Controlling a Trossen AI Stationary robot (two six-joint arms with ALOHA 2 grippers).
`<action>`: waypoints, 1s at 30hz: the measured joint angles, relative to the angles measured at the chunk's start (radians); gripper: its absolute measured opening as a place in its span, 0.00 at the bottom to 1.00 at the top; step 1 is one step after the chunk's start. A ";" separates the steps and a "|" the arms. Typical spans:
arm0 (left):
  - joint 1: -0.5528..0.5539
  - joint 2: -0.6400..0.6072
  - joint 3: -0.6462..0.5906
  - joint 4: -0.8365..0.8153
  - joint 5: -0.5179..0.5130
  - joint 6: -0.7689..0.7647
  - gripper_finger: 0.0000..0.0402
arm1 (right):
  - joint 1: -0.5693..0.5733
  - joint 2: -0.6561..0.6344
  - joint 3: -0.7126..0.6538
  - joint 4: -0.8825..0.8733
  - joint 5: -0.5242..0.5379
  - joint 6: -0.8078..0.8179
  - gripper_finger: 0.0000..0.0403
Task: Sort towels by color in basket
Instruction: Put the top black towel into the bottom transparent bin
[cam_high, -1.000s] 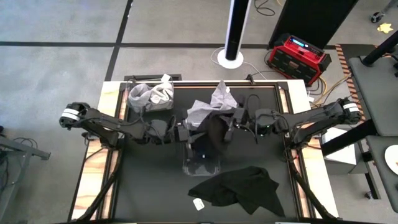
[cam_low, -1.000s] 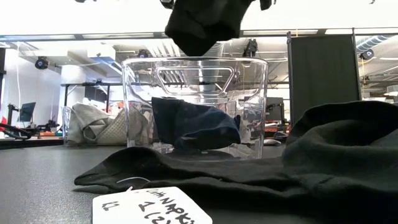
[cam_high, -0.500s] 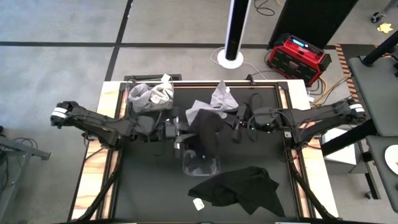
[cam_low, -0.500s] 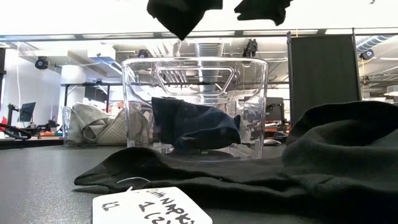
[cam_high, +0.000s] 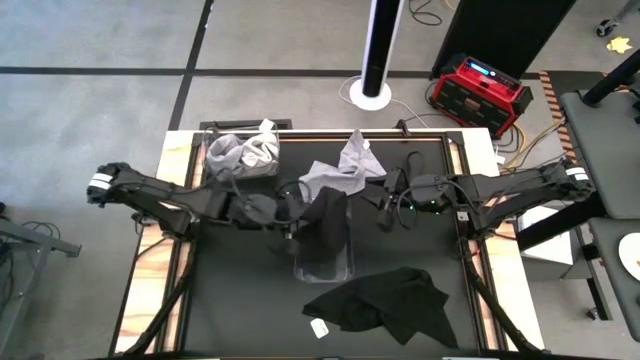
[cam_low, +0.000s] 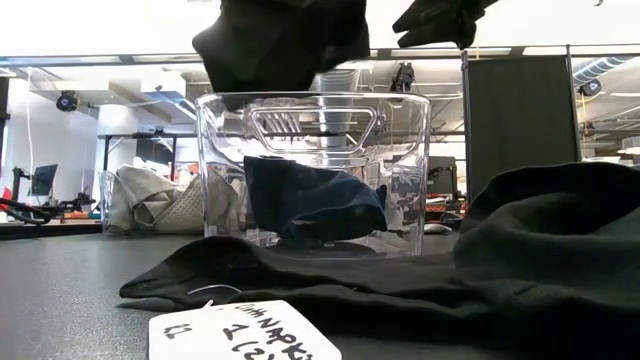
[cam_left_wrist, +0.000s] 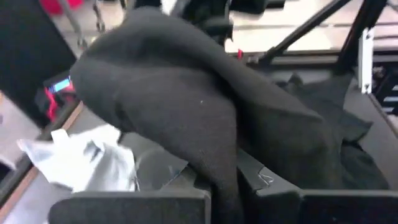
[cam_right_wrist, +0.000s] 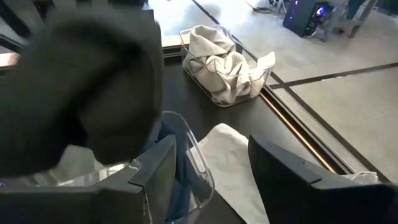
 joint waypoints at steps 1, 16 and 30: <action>0.000 0.013 0.003 -0.011 0.000 -0.018 0.00 | 0.000 0.002 0.000 0.000 0.000 0.000 0.47; -0.013 0.313 0.325 -0.501 -0.054 -0.108 0.00 | 0.001 0.002 -0.006 0.003 -0.004 -0.016 0.42; -0.018 0.440 0.377 -0.442 0.193 -0.026 0.00 | 0.003 0.002 -0.045 0.005 -0.004 -0.016 0.22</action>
